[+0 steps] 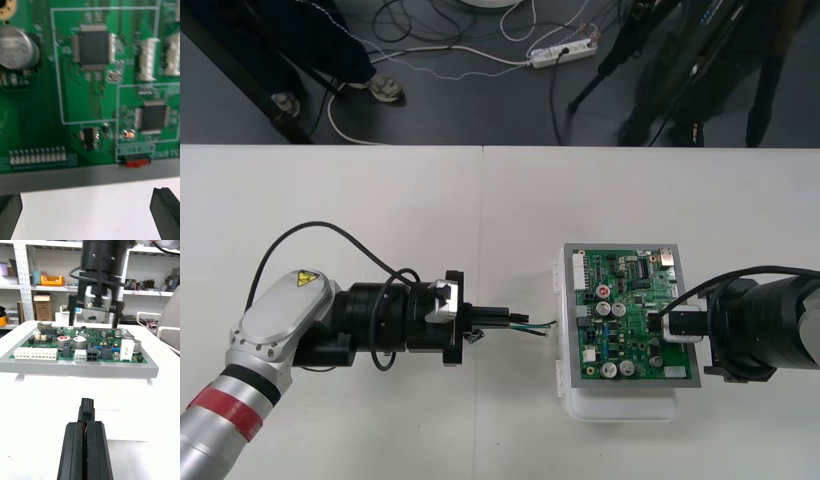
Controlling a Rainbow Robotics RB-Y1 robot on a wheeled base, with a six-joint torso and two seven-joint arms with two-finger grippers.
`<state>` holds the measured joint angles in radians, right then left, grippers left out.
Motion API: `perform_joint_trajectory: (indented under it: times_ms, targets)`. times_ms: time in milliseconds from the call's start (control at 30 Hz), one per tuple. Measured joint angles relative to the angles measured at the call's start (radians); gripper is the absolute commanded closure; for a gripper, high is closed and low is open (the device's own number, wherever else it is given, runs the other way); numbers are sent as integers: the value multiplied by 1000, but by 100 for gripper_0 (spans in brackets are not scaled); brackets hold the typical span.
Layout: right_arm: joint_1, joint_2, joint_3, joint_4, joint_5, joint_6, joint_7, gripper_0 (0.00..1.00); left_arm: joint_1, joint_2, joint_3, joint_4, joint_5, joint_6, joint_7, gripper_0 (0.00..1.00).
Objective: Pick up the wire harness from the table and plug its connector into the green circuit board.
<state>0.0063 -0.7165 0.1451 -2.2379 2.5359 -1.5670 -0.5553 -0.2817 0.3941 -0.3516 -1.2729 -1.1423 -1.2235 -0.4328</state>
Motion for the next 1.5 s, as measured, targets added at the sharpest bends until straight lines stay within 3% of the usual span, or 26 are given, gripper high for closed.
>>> perform_joint_trajectory:
  times_ms: [400, 1500]
  targets:
    - [-1, 30, 8, 0, 13, 0, 0, 0, 7, -11, 3, -43, -14, 8, 114, 100]
    - [-86, 50, 8, 70, -30, -1, 18, 0, 39, -105, 7, -108, -112, 84, 193, 100]
